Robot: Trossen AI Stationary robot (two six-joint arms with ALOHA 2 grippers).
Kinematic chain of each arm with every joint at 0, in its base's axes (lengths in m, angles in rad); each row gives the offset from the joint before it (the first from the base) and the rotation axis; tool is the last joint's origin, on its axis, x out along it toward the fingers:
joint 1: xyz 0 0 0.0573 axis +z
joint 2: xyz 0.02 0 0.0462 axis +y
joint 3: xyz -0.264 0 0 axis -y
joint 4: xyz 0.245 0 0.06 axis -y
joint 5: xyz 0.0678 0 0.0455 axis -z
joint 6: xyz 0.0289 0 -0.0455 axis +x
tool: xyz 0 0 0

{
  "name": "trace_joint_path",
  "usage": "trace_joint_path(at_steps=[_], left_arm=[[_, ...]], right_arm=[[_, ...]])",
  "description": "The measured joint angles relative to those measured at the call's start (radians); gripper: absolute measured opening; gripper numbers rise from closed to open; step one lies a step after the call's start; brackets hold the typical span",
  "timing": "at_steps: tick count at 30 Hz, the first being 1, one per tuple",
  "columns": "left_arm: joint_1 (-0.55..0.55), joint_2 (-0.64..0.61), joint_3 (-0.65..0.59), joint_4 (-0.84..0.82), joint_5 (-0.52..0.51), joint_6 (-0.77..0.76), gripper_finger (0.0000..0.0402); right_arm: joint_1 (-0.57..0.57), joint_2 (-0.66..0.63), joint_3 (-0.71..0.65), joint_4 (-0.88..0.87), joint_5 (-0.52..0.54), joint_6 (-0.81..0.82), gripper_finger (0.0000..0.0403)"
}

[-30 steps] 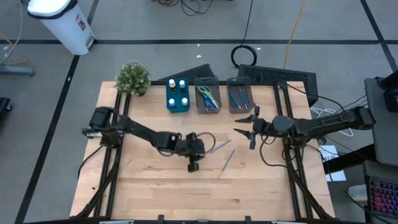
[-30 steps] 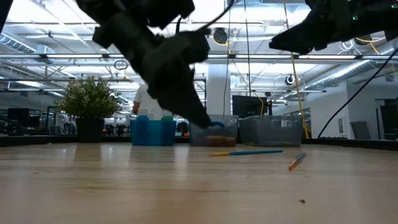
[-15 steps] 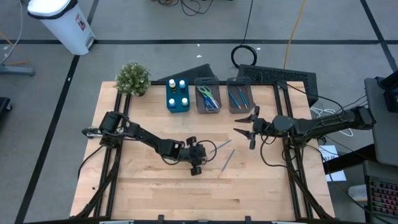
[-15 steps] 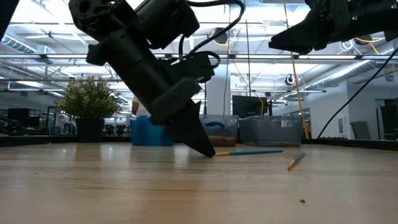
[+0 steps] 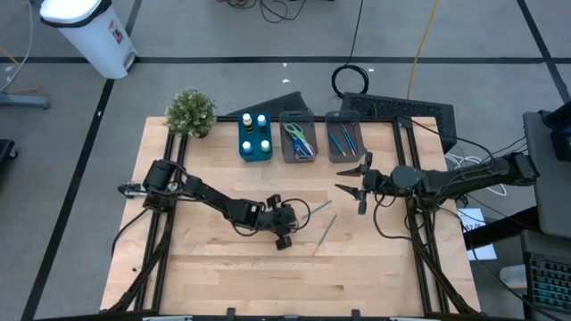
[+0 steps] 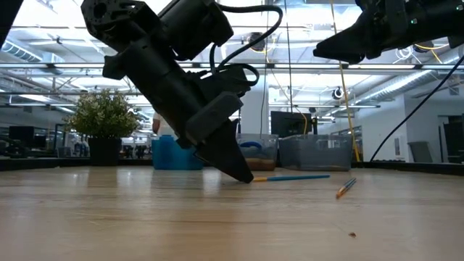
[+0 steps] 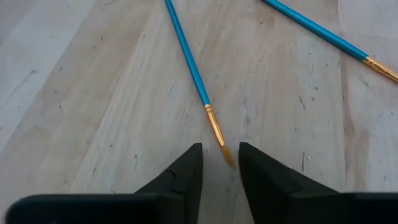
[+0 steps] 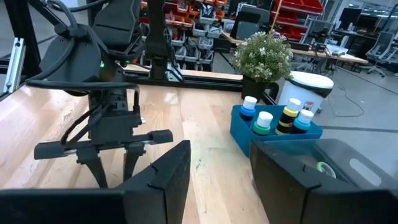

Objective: Pick & Place Paint Supplies
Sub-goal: Put the blue paint brush into the right black bin

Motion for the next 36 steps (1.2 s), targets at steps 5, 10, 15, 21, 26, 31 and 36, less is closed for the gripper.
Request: trace_joint_path(at_steps=[5,10,15,21,26,31,36], left_arm=[[0.017,0.052,0.003,0.009,0.034,-0.042,0.0032],[0.031,0.057,0.003,0.009,0.055,-0.059,0.0008],[0.032,0.041,0.002,0.000,0.060,-0.024,0.0003],[0.034,-0.026,-0.004,-0.046,0.030,0.021,0.0002],[0.036,-0.121,-0.010,-0.122,-0.057,0.067,0.0001],[0.038,-0.200,-0.006,-0.194,-0.113,0.072,0.0001],[0.045,-0.235,-0.005,-0.205,-0.128,0.072,0.0001]], right_arm=[[0.000,0.000,0.000,0.002,0.000,0.006,0.0155],[0.000,0.000,0.000,0.001,0.000,0.008,0.0155],[0.000,0.000,0.000,-0.001,0.000,0.008,0.0155],[0.000,0.000,0.000,-0.002,0.000,0.006,0.0155],[0.000,0.000,0.000,-0.003,0.000,0.007,0.0155],[0.004,0.022,0.000,0.001,-0.012,0.015,0.0155],[0.016,0.187,-0.010,0.055,-0.078,0.008,0.0176]])
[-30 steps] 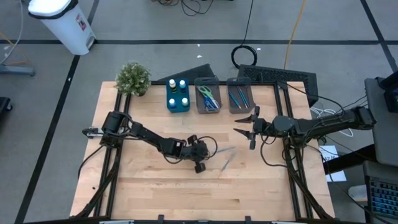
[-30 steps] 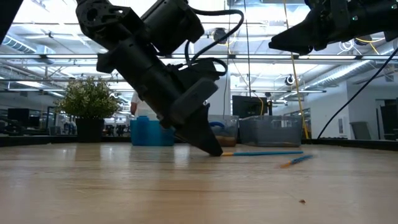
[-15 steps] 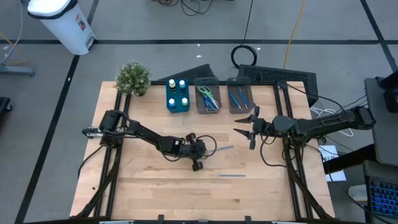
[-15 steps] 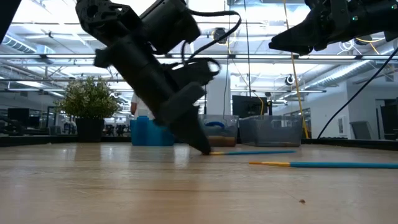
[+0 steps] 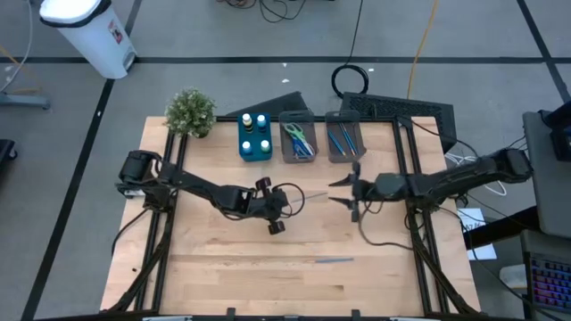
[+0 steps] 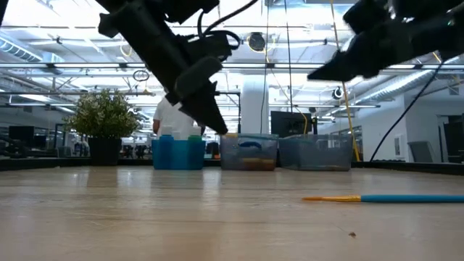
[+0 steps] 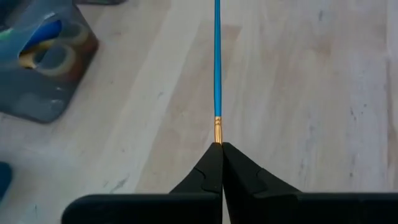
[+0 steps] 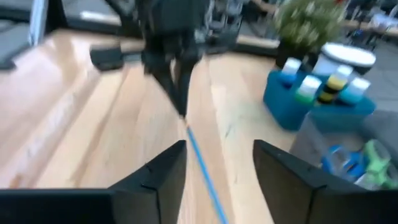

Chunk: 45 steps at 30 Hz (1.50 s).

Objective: Pick & Place Paint Supplies
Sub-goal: Put the blue paint brush into the right black bin

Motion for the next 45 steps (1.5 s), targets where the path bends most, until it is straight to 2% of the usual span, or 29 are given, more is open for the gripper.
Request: trace_joint_path(at_steps=[4,9,14,18,27,35,40,45], left_arm=[[0.010,0.003,0.000,-0.010,0.001,0.000,0.0001],[0.015,0.002,0.002,-0.021,0.005,-0.001,0.0000],[0.014,0.002,0.002,-0.036,0.006,-0.001,0.0000],[0.014,0.002,0.002,-0.037,0.005,0.000,0.0000],[0.014,0.002,0.002,-0.039,0.004,0.000,0.0000],[0.014,0.002,0.003,-0.039,-0.002,0.000,0.0000],[0.013,0.002,0.004,-0.018,-0.016,0.074,0.0014],[0.002,-0.053,0.044,-0.051,-0.064,0.071,0.0075]], right_arm=[[-0.016,0.201,0.037,0.078,-0.001,0.010,0.0217],[-0.069,0.418,0.155,0.049,-0.025,0.021,0.0251],[-0.108,0.577,0.240,0.025,-0.142,-0.009,0.0247],[-0.119,0.647,0.264,0.025,-0.157,-0.060,0.0225],[-0.153,0.701,0.267,0.025,-0.157,-0.083,0.0141],[-0.155,0.684,0.267,0.018,-0.188,-0.111,0.0019],[-0.156,0.661,0.266,-0.026,-0.211,-0.102,0.0008],[-0.179,0.565,0.268,-0.093,-0.207,-0.010,0.0005]])
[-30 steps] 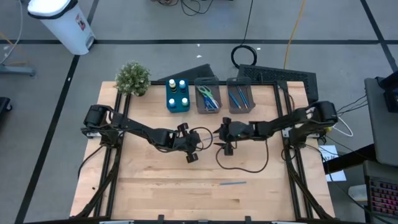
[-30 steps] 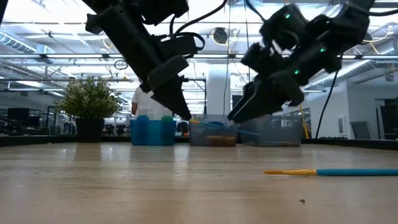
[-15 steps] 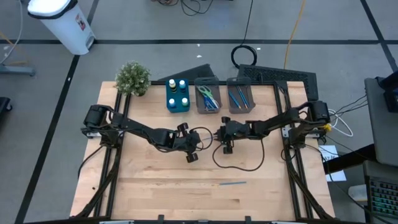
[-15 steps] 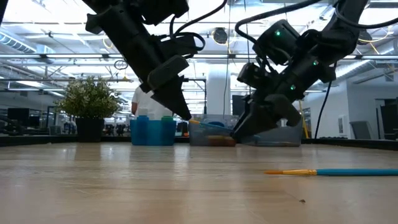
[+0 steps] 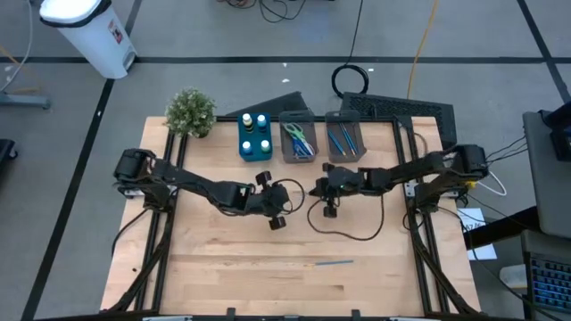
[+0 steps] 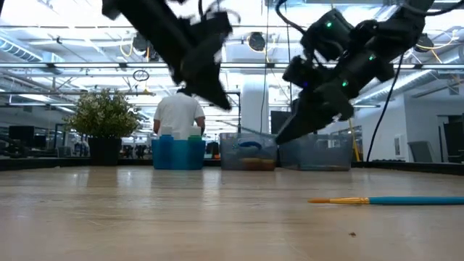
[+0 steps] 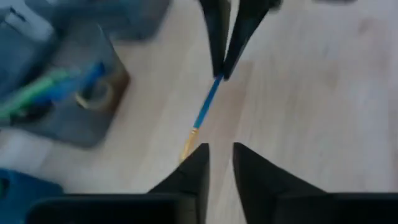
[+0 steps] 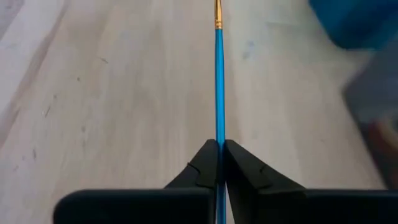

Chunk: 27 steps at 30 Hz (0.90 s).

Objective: Pick & Place Paint Supplies
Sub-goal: Put the blue paint brush into the right black bin

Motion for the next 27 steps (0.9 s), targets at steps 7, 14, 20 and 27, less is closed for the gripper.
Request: trace_joint_path(at_steps=[7,14,20,27], left_arm=[[-0.013,-0.156,0.003,0.001,0.011,0.008,0.0152],[-0.024,-0.211,0.003,0.009,0.009,-0.006,0.0180],[-0.025,-0.180,0.002,0.003,0.013,-0.009,0.0182],[-0.021,-0.145,0.001,0.007,0.012,-0.004,0.0182]], right_arm=[[-0.039,-0.227,-0.002,-0.112,0.078,0.061,0.0003],[-0.160,-0.427,-0.002,-0.241,0.302,0.137,0.0003],[-0.349,-0.457,-0.038,-0.278,0.362,0.250,0.0006],[-0.522,-0.396,-0.131,-0.225,0.252,0.314,0.0008]])
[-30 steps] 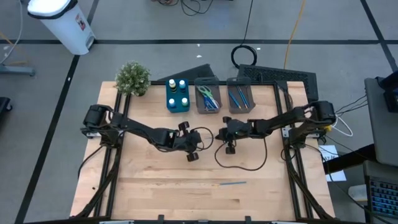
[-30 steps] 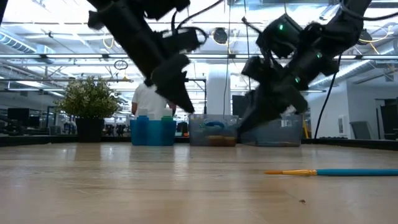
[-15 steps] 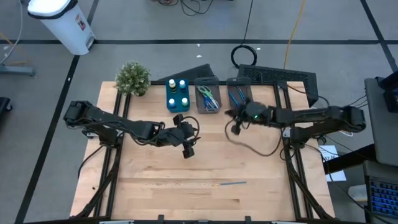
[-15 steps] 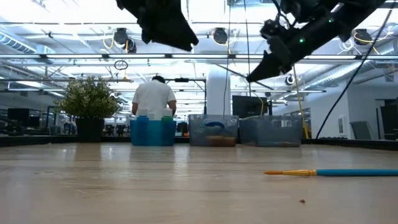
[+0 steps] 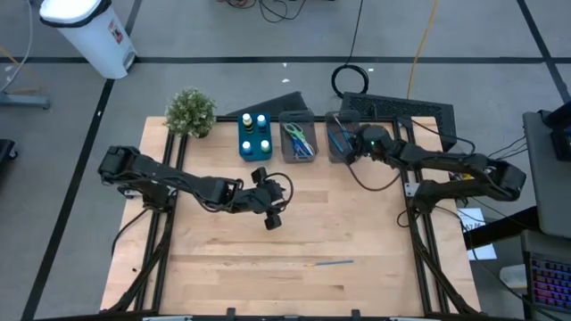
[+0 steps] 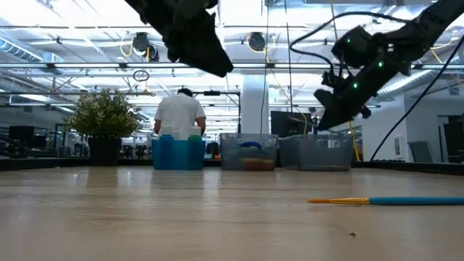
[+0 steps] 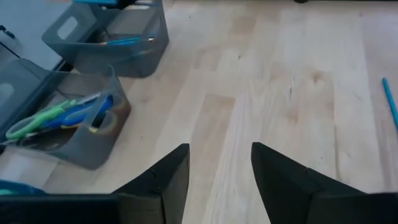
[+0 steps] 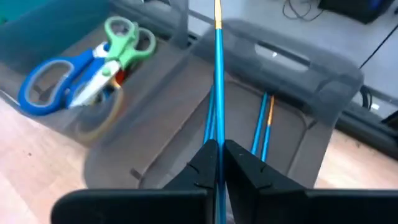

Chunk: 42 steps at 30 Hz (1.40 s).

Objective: Pick & Place Paint Supplies
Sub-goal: Put the blue paint brush into the right black bin

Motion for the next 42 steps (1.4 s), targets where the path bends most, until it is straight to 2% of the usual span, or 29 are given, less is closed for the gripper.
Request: trace_joint_path(at_steps=[2,12,26,31,37,42], left_arm=[[0.005,0.010,0.001,0.018,0.001,0.001,0.0182],[0.020,0.013,0.000,0.018,0.007,-0.004,0.0182],[0.020,0.013,0.000,0.019,0.013,-0.008,0.0182],[0.020,0.013,0.000,0.019,0.015,-0.009,0.0182],[0.020,0.013,0.000,0.019,0.017,-0.012,0.0182],[0.020,0.013,0.000,0.011,0.056,-0.035,0.0182]], right_arm=[[-0.022,0.020,-0.019,0.032,-0.025,0.008,0.0009],[-0.062,0.047,-0.043,0.047,-0.021,0.002,0.0024],[-0.056,0.046,-0.043,0.088,-0.030,-0.028,0.0152],[-0.022,0.046,-0.043,0.195,-0.112,-0.072,0.0174],[0.055,0.017,-0.043,0.349,-0.190,-0.141,0.0175],[0.133,-0.116,-0.043,0.292,-0.307,-0.113,0.0163]])
